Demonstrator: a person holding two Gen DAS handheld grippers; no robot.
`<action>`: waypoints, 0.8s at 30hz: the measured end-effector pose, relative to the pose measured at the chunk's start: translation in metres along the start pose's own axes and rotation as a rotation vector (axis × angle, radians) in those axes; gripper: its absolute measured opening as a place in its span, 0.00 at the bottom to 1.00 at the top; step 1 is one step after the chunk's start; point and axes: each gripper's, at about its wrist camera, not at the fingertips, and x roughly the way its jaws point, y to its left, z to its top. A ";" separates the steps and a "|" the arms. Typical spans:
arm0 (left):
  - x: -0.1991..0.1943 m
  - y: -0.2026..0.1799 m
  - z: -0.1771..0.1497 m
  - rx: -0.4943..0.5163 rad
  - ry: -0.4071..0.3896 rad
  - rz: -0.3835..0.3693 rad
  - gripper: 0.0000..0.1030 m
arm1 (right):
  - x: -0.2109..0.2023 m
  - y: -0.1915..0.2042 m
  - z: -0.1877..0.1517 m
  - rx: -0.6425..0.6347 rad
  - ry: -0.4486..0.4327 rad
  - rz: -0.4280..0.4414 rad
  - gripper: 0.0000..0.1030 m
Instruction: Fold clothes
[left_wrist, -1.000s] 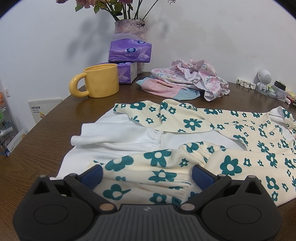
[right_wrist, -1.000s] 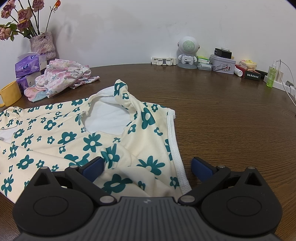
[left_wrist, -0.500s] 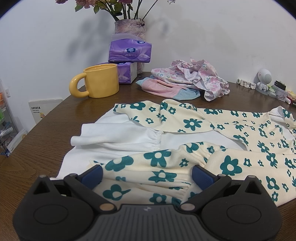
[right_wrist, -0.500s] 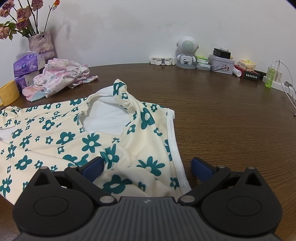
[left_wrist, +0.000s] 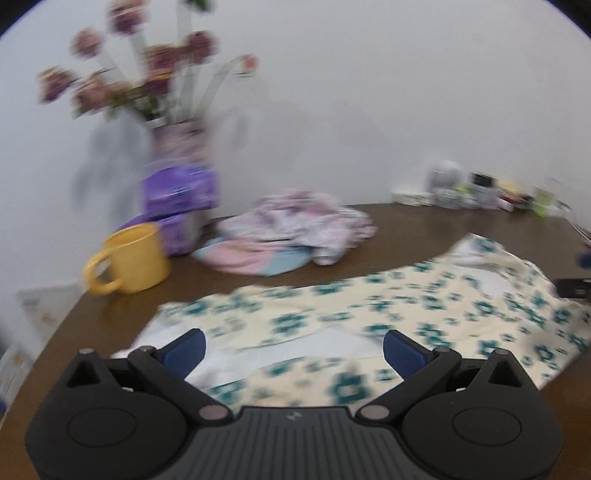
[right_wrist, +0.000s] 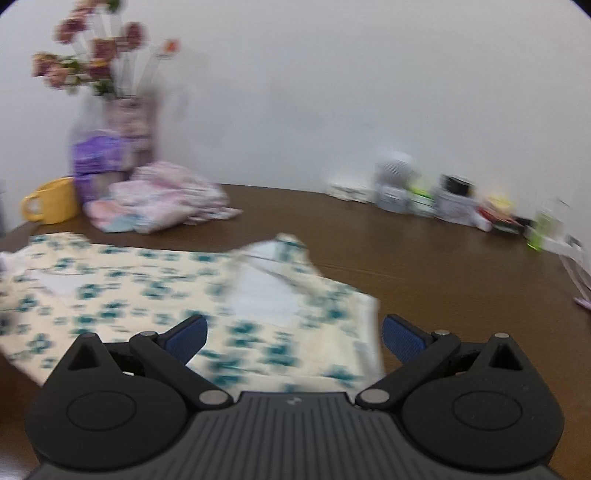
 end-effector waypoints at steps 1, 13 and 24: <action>0.005 -0.010 0.001 0.021 0.004 -0.017 0.98 | 0.001 0.009 0.001 -0.014 -0.001 0.031 0.99; 0.052 -0.043 -0.012 0.061 0.100 -0.117 0.58 | 0.041 0.075 -0.004 -0.011 0.105 0.208 0.42; 0.055 -0.022 -0.020 0.024 0.124 -0.121 0.42 | 0.045 0.058 -0.017 -0.035 0.132 0.141 0.32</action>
